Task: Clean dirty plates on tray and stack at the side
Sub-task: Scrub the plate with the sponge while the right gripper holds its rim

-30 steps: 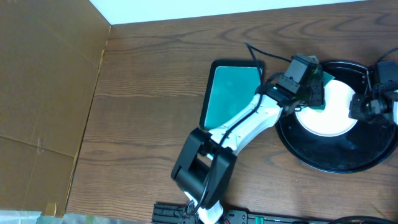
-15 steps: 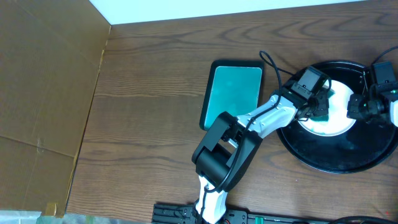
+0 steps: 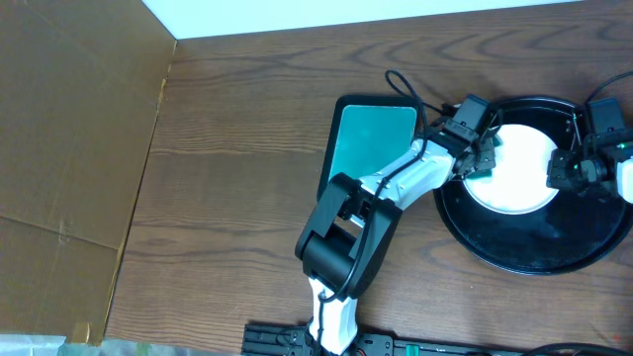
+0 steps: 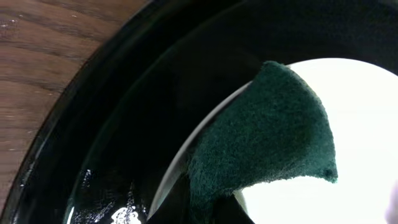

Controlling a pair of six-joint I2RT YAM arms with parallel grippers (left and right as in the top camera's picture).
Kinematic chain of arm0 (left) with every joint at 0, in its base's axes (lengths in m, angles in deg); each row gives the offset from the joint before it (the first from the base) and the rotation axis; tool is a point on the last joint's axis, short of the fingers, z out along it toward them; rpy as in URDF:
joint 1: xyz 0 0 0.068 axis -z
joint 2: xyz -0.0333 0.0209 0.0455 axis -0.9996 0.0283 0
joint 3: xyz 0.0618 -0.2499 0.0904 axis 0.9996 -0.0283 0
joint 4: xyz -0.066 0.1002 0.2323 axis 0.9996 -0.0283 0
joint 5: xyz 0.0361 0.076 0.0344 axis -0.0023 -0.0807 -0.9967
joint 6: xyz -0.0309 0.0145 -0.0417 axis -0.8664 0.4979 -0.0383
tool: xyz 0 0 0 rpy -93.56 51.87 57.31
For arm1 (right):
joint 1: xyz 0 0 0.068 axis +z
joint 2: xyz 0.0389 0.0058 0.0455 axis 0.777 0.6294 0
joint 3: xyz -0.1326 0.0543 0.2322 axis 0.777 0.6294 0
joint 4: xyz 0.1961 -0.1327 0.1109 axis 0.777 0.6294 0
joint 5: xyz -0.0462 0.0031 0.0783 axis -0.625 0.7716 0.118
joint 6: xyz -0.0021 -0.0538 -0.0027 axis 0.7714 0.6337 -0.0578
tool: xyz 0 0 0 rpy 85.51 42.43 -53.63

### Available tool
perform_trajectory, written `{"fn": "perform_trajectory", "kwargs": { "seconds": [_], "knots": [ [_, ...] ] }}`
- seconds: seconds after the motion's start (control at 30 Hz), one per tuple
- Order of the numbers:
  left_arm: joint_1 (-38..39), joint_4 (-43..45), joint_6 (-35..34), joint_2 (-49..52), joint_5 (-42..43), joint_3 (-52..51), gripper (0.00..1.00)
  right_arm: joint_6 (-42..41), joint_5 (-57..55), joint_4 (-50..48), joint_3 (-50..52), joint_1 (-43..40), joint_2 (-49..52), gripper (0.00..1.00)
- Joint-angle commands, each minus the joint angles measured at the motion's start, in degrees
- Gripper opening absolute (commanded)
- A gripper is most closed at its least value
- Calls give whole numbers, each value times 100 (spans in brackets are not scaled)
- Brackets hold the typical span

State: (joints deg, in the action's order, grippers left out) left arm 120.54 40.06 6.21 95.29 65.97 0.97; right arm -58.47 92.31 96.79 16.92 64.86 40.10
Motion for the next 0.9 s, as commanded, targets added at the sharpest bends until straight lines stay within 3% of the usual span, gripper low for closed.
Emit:
{"fn": "perform_trajectory", "kwargs": {
  "seconds": [0.0,0.13,0.27,0.43,0.57,0.63,0.87],
  "knots": [
    [-284,138,37,-385,645,-11,7,114,-240,74,-39,-26,24,1],
    [-278,640,-446,-697,1812,-13,8,114,-240,70,-39,-26,24,1],
    [-212,706,-796,-680,1862,-20,7,114,-240,70,-39,-26,24,1],
    [101,706,-732,-446,1864,-70,8,114,-240,68,-39,-26,24,1],
    [271,529,-74,-212,1829,-96,8,114,-240,72,-39,-26,24,1],
    [258,361,-4,-138,1585,-96,8,114,-238,76,-39,-26,24,1],
    [-57,-304,461,-55,-533,-96,7,114,-240,76,-39,-26,24,1]
  ]
}}
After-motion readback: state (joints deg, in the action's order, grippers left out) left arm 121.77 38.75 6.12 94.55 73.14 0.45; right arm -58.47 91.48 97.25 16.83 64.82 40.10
